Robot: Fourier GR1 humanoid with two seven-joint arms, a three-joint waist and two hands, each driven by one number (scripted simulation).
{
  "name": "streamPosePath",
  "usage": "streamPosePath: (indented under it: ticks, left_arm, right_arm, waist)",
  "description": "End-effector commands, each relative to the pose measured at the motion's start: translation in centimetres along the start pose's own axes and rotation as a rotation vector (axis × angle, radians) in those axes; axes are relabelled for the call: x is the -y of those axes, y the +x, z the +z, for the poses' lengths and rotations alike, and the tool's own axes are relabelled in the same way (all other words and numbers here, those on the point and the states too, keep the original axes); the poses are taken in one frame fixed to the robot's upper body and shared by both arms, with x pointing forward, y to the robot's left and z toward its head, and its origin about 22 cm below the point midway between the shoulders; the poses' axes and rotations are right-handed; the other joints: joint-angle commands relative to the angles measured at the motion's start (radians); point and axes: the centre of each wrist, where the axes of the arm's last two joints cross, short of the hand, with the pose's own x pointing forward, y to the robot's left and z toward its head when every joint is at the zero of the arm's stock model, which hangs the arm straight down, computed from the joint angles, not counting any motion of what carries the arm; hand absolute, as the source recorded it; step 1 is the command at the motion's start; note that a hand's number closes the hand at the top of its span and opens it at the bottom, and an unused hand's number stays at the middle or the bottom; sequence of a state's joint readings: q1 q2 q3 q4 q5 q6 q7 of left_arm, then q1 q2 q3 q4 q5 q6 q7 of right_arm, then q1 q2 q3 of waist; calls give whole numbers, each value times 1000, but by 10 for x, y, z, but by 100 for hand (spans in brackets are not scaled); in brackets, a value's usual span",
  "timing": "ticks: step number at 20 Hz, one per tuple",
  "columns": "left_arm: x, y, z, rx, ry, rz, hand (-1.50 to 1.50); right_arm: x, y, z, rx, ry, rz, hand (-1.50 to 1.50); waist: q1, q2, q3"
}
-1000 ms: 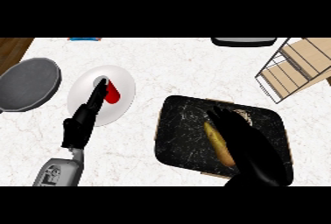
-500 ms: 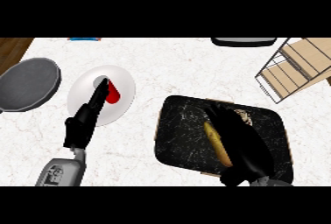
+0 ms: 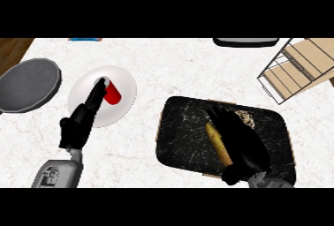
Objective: Pick the pear from the tray and place it in the tiered shelf
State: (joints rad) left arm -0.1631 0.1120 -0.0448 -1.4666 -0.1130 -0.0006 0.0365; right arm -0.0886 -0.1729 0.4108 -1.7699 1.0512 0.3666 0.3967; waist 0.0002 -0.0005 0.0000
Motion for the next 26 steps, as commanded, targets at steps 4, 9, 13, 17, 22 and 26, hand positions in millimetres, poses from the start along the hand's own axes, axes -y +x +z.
streamPosePath:
  ticks: [4,9,13,17,22,26]
  left_arm:
    - [16,-5,-11,-5,-22,1,0]
    - [1,1,-1,-5,-5,2,0]
    - [12,-14,-13,-4,-11,4,0]
    - [16,1,-4,11,0,-5,0]
    - [7,-1,-11,-5,11,-5,0]
    - [-11,-5,4,-18,19,4,0]
  right_arm:
    - [-19,-6,-9,25,32,-9,-150]
    - [-17,-18,-6,11,57,31,-150]
    - [-11,-21,-27,27,75,90,150]
    - [-34,5,-15,79,47,155,150]
    - [-18,-81,24,115,71,50,150]
    - [-3,-130,69,149,121,-48,150]
  waist:
    - [-2,1,0]
    - [-1,0,0]
    - [-1,1,0]
    - [0,0,0]
    - [-11,0,0]
    - [-20,-4,0]
